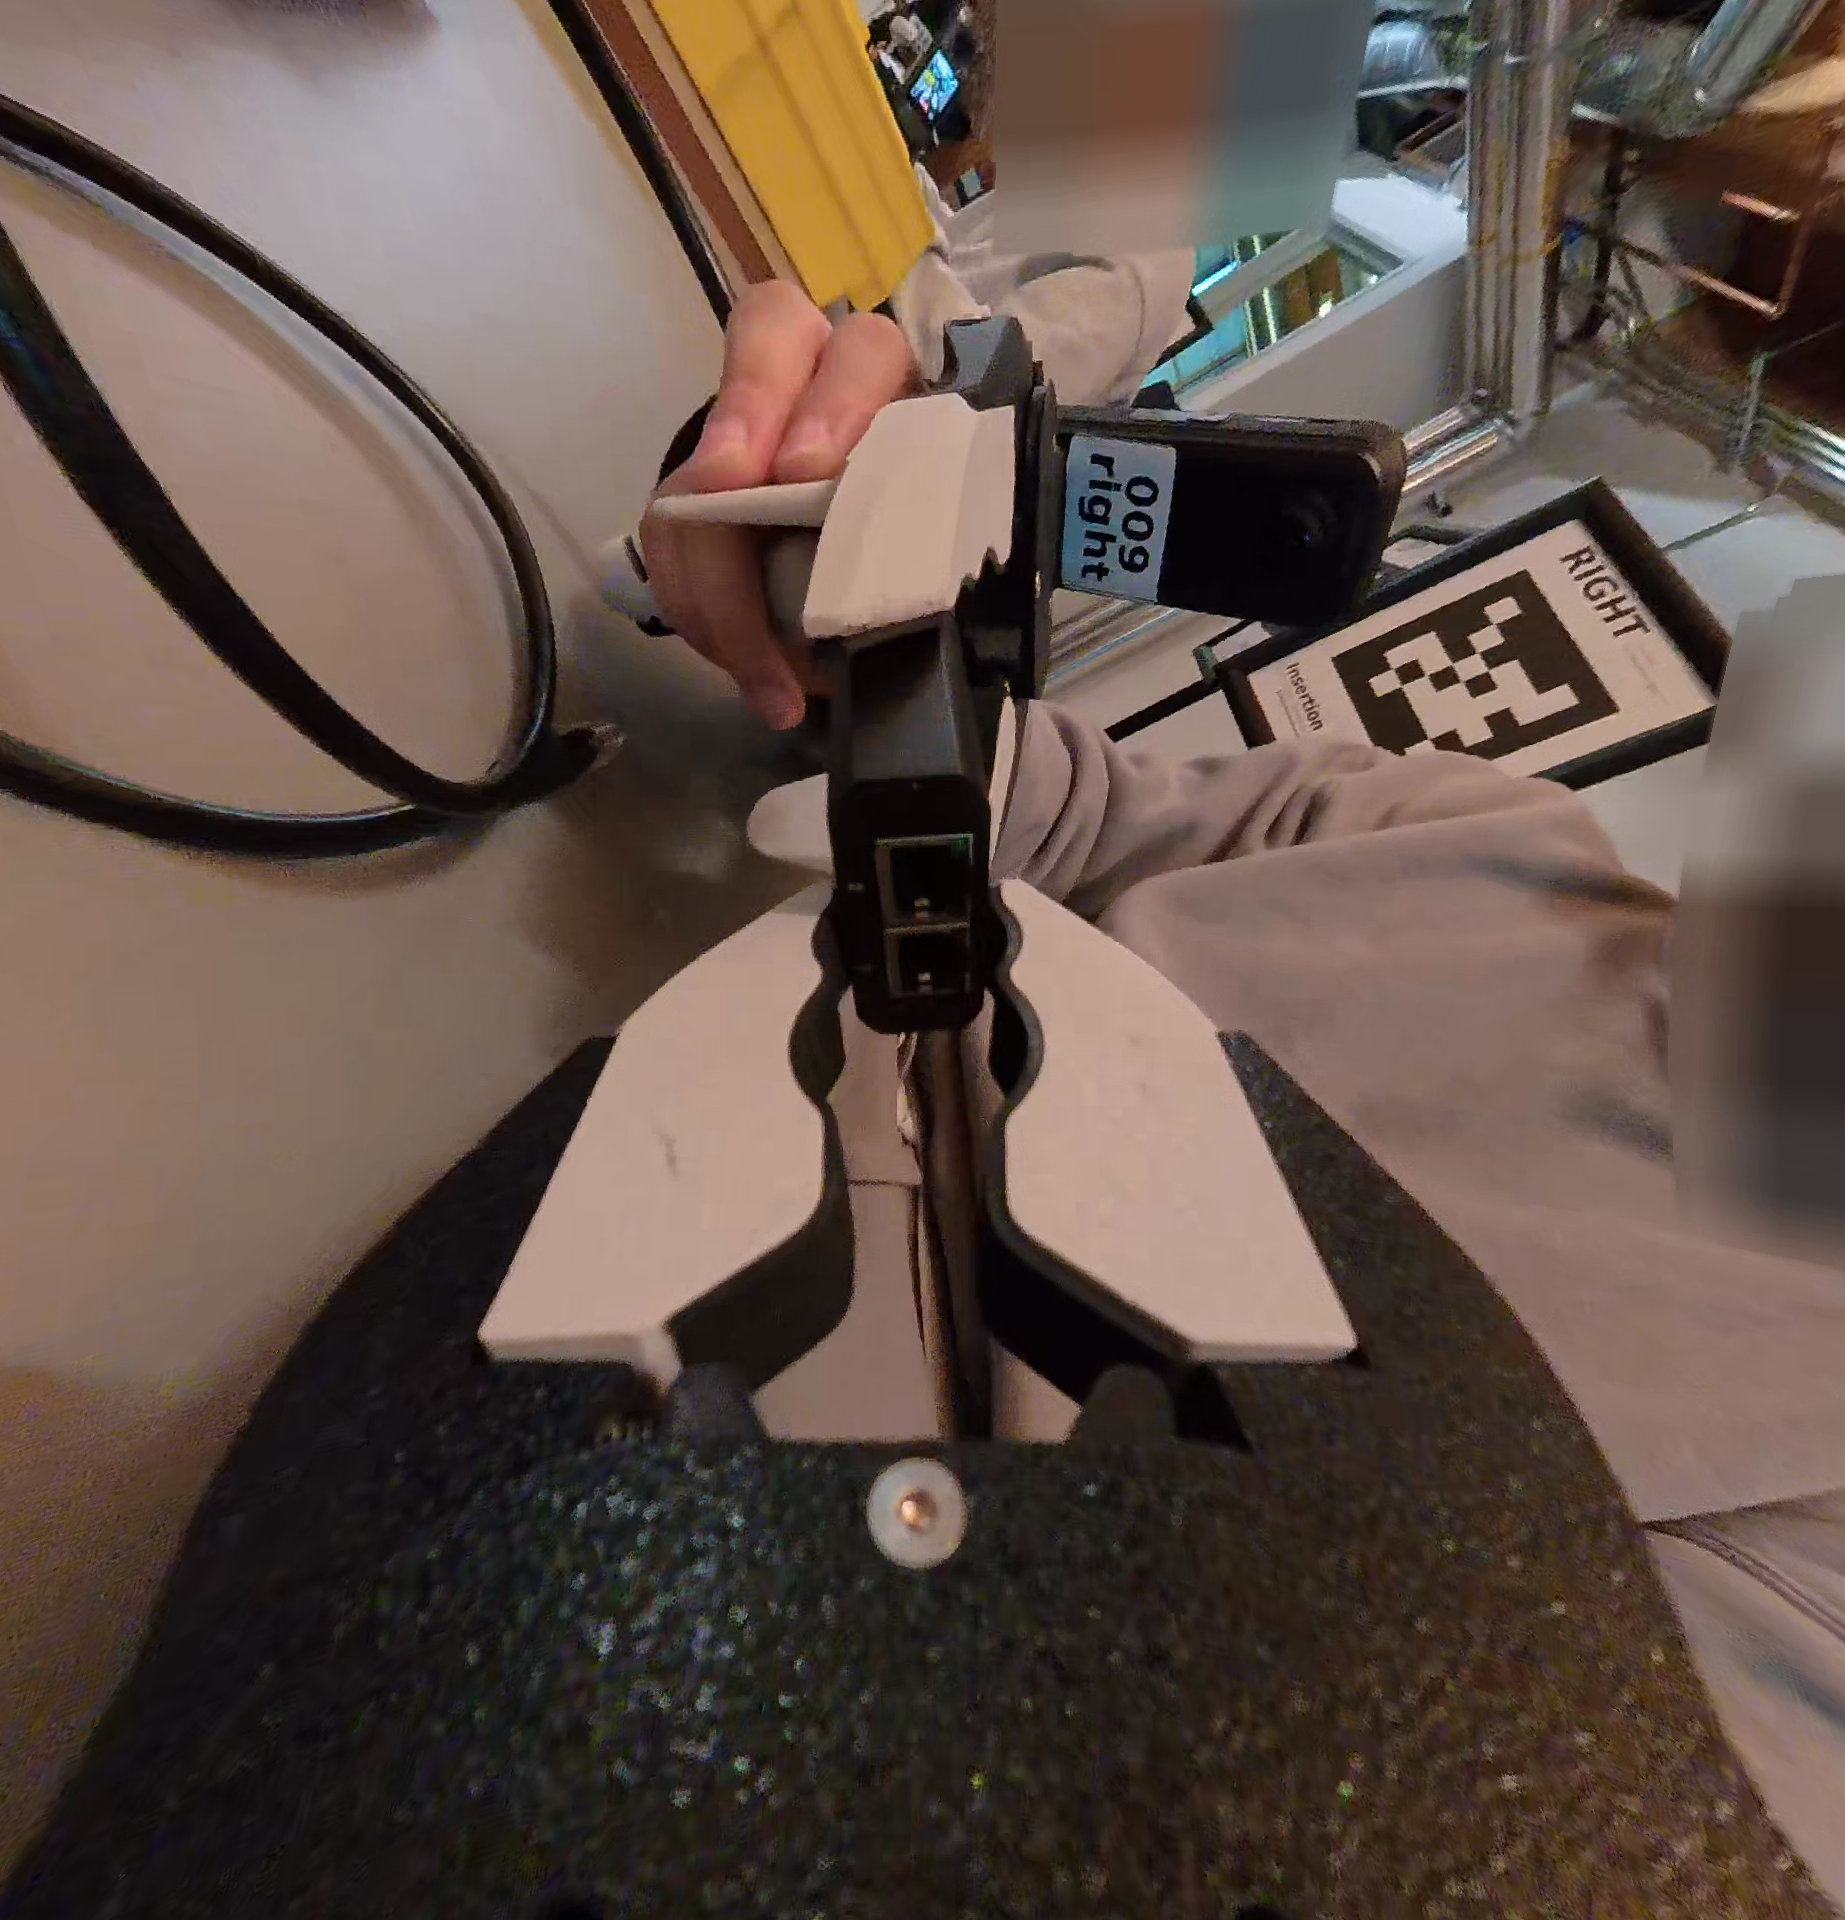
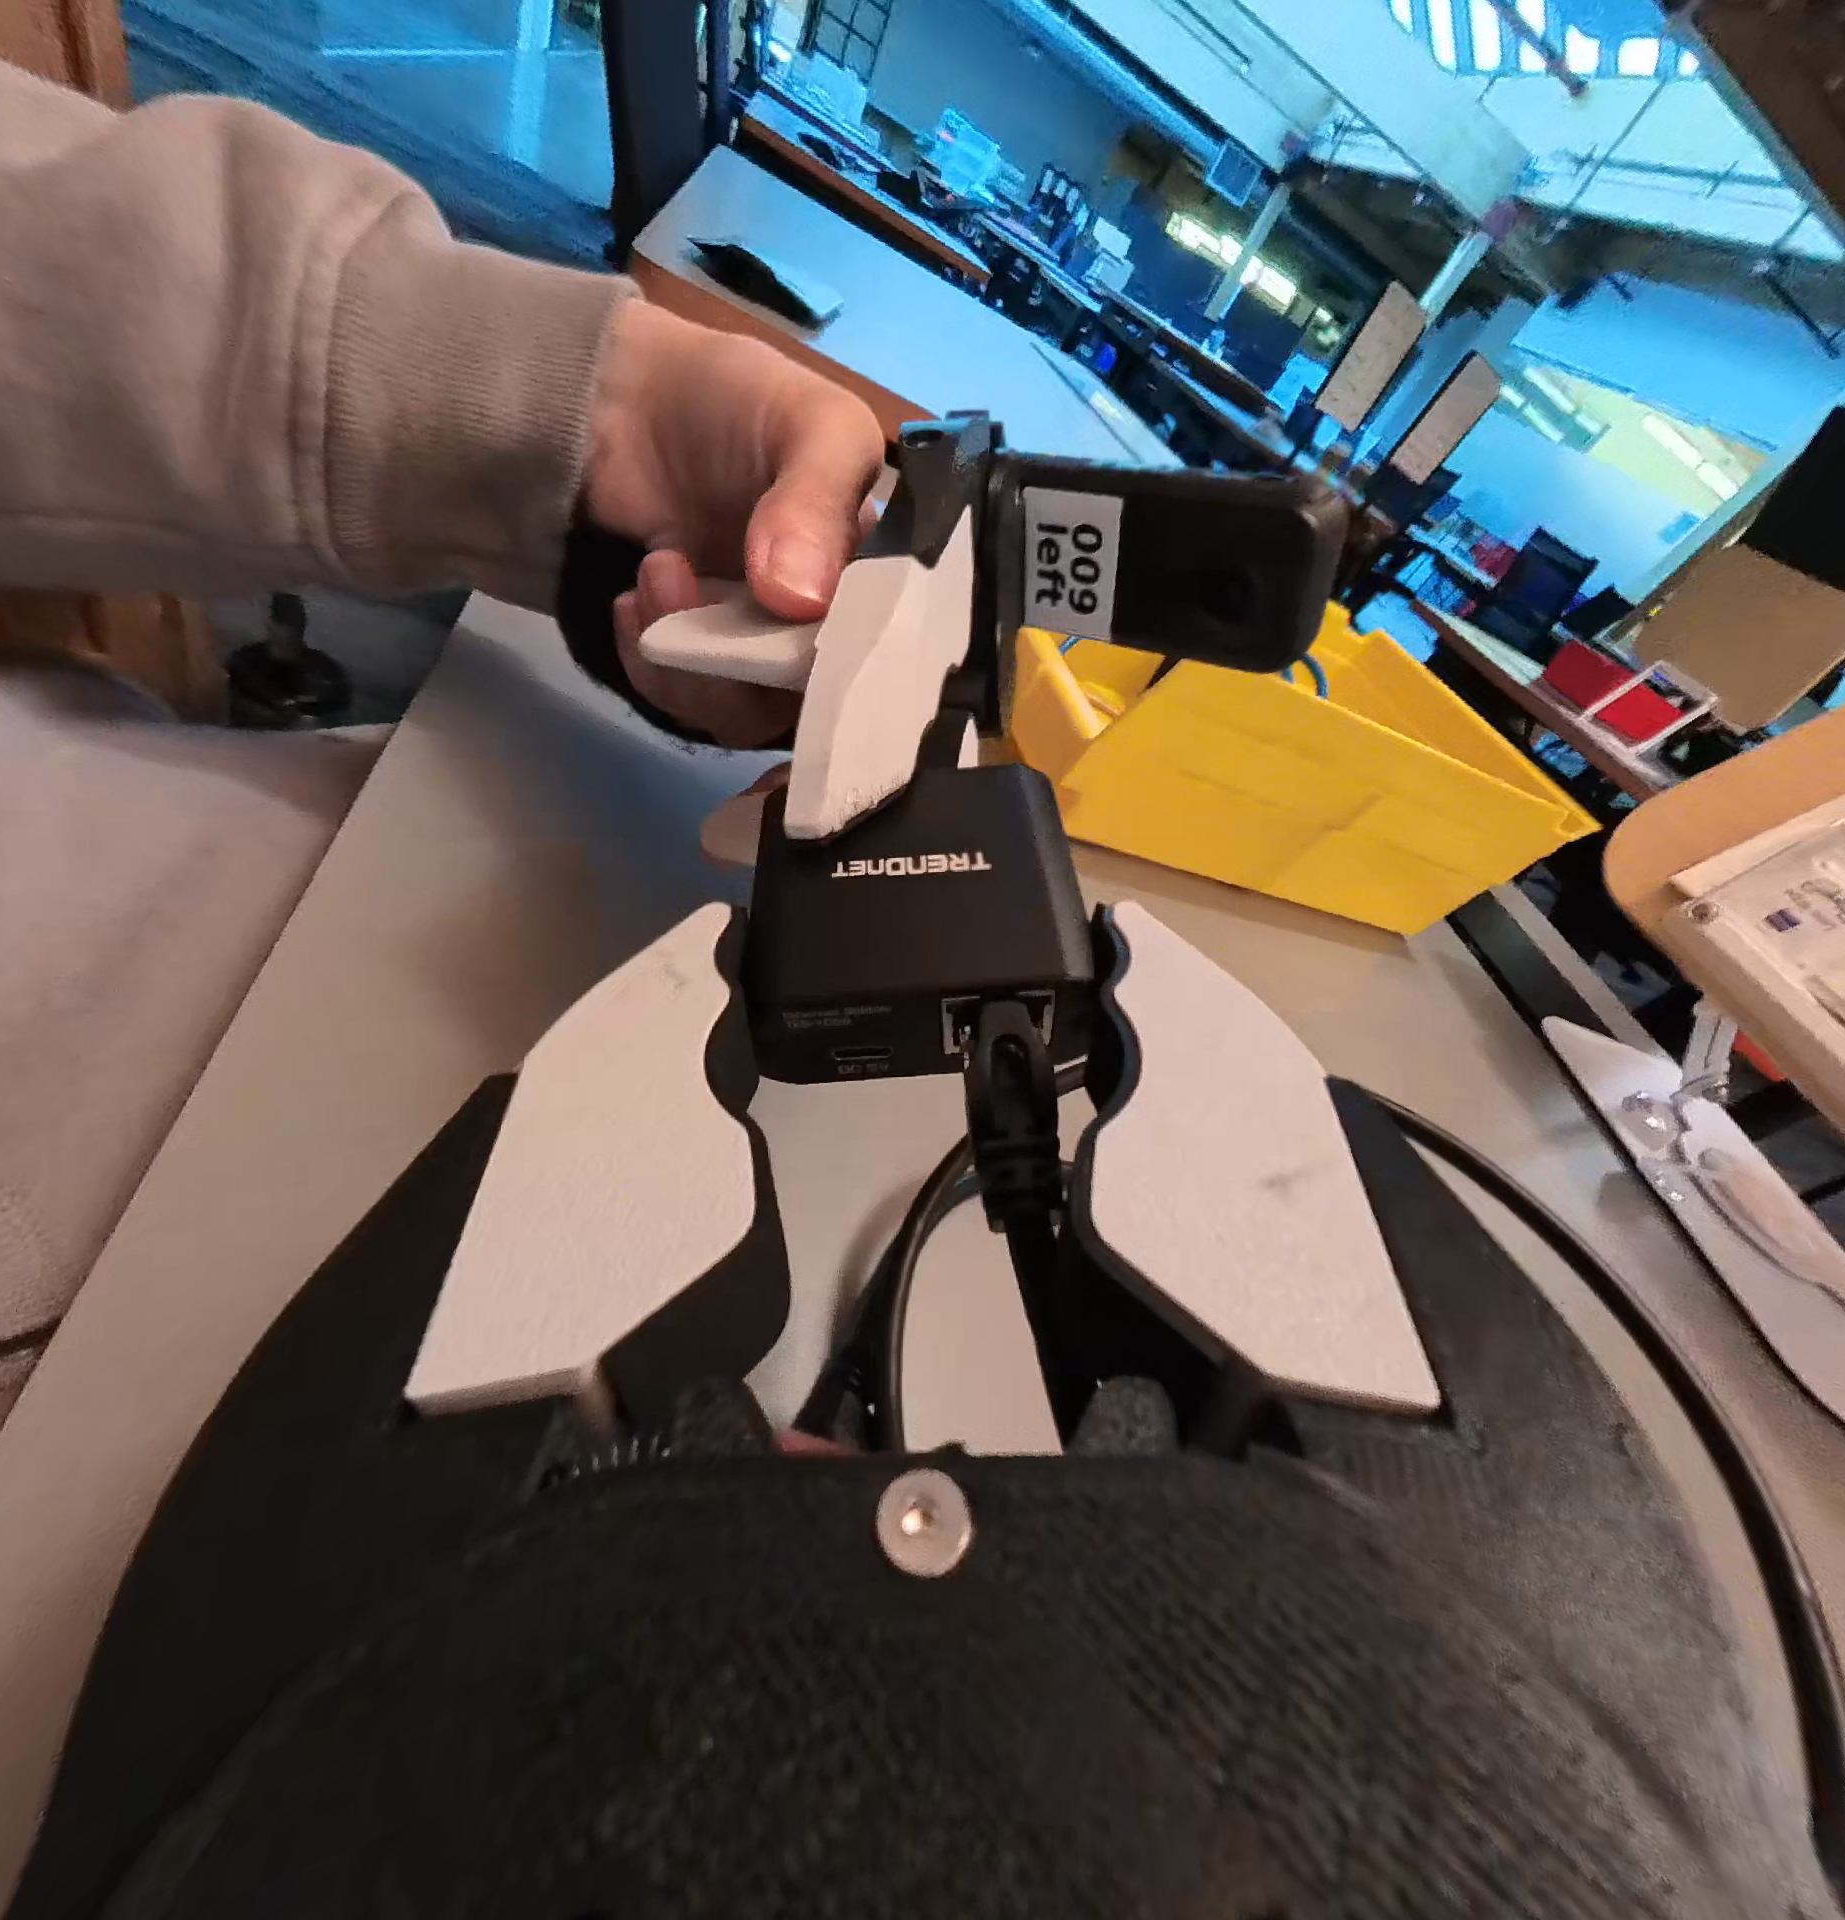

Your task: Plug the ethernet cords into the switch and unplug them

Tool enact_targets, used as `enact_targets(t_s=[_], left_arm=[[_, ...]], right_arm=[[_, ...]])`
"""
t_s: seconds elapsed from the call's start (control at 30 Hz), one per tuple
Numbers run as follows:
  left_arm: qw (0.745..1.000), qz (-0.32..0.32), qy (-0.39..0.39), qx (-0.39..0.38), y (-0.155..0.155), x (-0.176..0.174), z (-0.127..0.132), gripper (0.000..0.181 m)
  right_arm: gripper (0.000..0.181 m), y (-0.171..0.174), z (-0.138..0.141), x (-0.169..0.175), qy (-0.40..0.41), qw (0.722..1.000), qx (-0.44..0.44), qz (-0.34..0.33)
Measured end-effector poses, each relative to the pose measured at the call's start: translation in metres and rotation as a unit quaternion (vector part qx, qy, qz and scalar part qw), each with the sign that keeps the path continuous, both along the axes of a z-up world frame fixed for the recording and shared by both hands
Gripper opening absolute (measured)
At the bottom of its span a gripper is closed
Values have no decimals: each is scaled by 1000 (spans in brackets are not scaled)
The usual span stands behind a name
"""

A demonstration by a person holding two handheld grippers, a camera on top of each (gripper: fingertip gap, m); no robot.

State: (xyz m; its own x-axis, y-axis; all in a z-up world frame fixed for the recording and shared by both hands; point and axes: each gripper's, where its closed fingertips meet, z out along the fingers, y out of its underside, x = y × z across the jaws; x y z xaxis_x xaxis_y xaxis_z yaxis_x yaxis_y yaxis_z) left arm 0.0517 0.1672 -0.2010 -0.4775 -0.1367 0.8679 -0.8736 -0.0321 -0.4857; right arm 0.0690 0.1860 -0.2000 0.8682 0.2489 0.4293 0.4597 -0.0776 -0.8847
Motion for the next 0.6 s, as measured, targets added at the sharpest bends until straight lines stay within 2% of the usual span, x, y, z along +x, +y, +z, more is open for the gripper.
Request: enact_targets(t_s=[0.1, 0.2, 0.3, 0.37, 0.43, 0.5, 0.6], left_arm=[[999, 26, 1, -21, -1, 8, 3, 23], [997, 63, -32, -18, 0, 19, 9, 27], [990, 102, -84, 56, 4, 27, 10, 31], [972, 136, -150, 118, 15, 32, 20, 33], [937, 202, -215, 187, 40, 39, 39, 35], [886, 282, -252, 269, 80, 42, 55, 35], [778, 370, -262, 435, 163, 39, 58, 36]], right_arm=[[62, -1, 0, 6, 12, 1000, -7, -9], [62, -2, 4, 12, 60, 998, 2, -15], [62, -5, 6, 20, 107, 994, 18, -16], [62, -10, 12, 28, 134, 990, 39, -18], [62, -18, 25, 42, 171, 981, 83, -27], [62, -27, 32, 55, 209, 971, 109, -35], [62, -33, 34, 68, 209, 969, 121, -53]])
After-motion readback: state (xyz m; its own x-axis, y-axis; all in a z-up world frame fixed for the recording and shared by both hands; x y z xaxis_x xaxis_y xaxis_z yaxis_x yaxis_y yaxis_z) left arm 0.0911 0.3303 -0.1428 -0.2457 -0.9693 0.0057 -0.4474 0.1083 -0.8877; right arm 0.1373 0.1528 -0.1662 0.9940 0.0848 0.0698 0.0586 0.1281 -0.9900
